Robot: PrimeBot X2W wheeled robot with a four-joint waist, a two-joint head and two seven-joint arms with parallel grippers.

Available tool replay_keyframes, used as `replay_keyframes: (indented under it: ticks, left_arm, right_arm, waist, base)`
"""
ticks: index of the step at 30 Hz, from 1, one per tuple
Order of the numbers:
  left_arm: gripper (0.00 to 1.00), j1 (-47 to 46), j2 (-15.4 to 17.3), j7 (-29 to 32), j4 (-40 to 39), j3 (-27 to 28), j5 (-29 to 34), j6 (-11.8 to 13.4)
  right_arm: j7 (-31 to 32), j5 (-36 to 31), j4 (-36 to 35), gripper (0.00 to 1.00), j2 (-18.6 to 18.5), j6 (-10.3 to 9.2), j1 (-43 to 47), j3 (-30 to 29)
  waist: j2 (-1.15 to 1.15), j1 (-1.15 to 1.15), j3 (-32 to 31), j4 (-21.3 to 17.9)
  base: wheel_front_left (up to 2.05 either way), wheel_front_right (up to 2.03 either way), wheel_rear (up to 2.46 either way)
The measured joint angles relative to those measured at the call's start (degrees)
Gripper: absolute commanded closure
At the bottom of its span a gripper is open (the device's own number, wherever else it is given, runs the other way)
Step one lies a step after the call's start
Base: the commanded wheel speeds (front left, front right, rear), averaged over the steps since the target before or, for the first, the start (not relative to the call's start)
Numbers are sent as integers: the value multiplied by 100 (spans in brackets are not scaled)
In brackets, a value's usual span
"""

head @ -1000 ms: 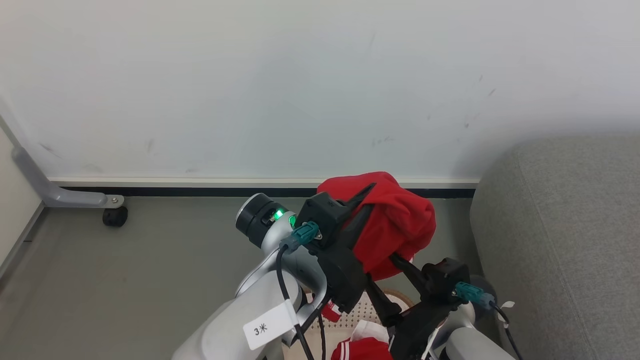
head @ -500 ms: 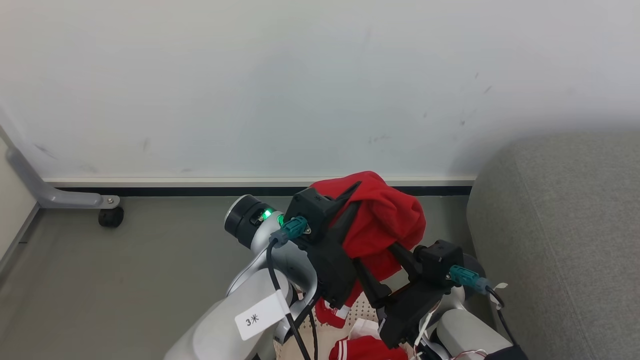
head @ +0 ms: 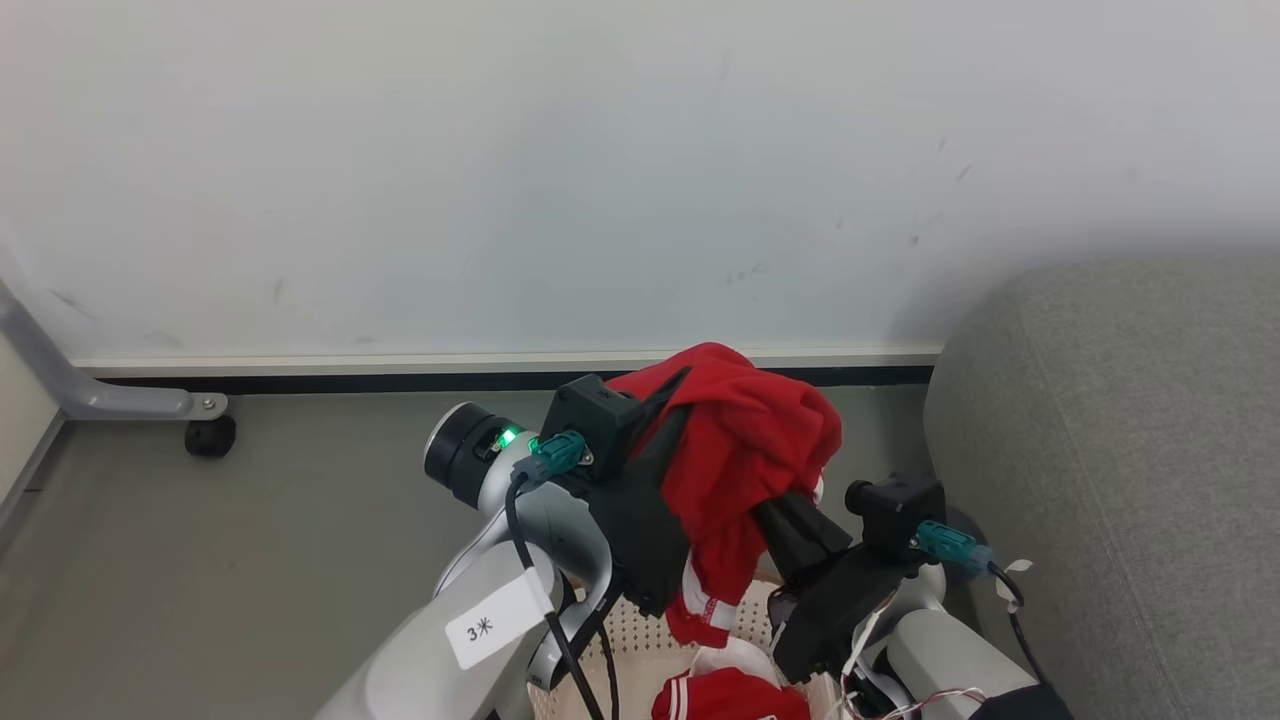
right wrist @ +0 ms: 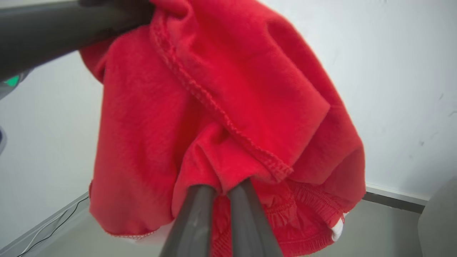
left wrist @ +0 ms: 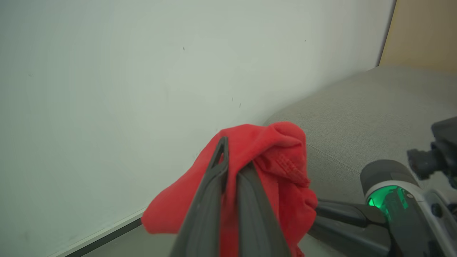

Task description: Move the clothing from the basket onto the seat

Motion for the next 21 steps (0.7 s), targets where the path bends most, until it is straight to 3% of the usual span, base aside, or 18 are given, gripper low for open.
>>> replay_keyframes:
  ticks: [1,2,4,21]
  left_arm:
    - [28,12,4,3,1,18,0,1]
    - [11,27,11,16,1,27,-1,1]
    - [0,105,49,16,-7,70,-30,26]
    - [0,497,143,-45,-171,192,-186,98]
  right_arm:
    - [0,3,0,100,-2,0,9,-30]
    - [-1,19,0,100,-8,0,19,-60]
    - [-3,23,-7,100,-23,0,31,-113]
    - [-4,73,-497,100,-514,-159,142,-835]
  waist:
    - [0,0,2,-9]
    - [0,0,3,-19]
    - [0,0,7,-46]
    - [0,0,32,-450]
  base:
    - [0,0,0]
    - [0,0,0]
    - [0,0,0]
    - [0,0,0]
